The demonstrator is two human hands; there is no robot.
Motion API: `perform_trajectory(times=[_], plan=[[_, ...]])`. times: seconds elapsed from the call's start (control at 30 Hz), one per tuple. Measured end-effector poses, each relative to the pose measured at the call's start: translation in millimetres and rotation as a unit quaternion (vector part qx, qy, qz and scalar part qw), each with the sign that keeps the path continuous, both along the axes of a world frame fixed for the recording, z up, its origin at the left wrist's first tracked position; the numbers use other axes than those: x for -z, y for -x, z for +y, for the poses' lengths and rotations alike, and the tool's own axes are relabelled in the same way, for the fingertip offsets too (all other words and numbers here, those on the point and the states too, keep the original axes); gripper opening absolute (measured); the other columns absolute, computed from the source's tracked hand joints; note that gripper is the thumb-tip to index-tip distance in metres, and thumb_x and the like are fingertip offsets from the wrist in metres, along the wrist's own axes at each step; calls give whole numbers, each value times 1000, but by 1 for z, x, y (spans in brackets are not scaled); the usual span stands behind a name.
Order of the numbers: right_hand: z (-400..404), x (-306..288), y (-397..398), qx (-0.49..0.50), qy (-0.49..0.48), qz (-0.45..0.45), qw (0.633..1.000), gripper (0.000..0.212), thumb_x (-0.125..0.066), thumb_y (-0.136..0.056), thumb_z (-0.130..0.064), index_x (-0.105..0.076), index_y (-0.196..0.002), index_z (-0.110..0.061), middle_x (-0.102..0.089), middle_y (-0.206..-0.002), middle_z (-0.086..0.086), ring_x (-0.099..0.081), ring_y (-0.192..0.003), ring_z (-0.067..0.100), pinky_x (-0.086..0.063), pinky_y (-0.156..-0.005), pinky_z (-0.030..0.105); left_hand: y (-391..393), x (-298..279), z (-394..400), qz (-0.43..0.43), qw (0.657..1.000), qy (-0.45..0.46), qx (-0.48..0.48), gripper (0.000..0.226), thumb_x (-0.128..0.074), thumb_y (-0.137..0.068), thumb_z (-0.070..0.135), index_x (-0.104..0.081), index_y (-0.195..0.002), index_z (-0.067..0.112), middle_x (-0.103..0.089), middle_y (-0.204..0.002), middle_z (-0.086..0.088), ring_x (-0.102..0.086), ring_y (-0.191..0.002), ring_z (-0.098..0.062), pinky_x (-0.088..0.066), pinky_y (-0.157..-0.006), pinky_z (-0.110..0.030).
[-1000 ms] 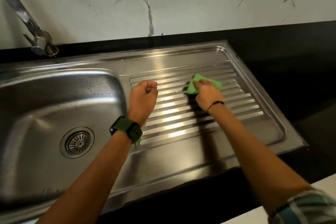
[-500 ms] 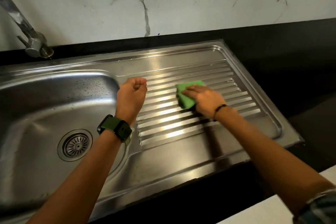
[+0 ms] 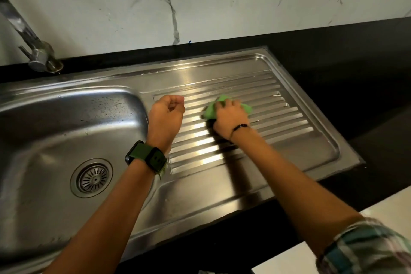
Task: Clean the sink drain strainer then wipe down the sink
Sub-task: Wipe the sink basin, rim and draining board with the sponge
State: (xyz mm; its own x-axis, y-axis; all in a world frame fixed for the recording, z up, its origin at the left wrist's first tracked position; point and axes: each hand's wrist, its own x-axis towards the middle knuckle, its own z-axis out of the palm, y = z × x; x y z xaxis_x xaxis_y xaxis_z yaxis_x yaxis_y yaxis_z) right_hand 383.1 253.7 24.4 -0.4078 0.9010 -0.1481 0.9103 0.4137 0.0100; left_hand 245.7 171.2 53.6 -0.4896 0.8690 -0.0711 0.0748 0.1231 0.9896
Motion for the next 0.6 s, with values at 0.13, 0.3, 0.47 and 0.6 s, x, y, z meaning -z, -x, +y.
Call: perform_trajectory(times=[0.13, 0.3, 0.47, 0.6], plan=[[-45, 12, 59, -105, -6, 67, 992, 52, -51, -83, -32, -45, -129, -7, -51, -127, 18, -45, -116, 35, -38, -99, 43, -5, -3, 0, -3, 1000, -8, -15, 16, -50, -89, 6, -60, -97, 15, -63, -93, 0, -59, -89, -13, -48, -78, -21], [-61, 20, 78, -202, 32, 154, 967, 49, -50, -87, -16, -42, -134, -6, -49, -134, 16, -44, -124, 29, -37, -107, 38, -6, -6, 1, 45, 999, -23, 4, 16, -50, -89, 7, -60, -100, 12, -63, -104, -6, -59, -98, -16, -48, -86, -26], [-17, 13, -19, -321, 21, 8, 947, 63, -51, -86, -15, -29, -145, -15, -29, -153, 13, -26, -141, 28, -15, -115, 35, -7, -5, 6, 14, 999, -30, 3, 16, -51, -88, 4, -60, -99, 11, -62, -99, -7, -58, -92, -17, -46, -77, -18], [29, 3, -129, -118, 44, -22, 992, 70, -49, -84, -6, -20, -147, -17, -16, -157, 10, -15, -145, 24, -10, -119, 32, -11, 2, 8, -1, 999, -26, 22, 15, -51, -89, 6, -60, -99, 14, -63, -95, -2, -59, -91, -15, -46, -76, -17]])
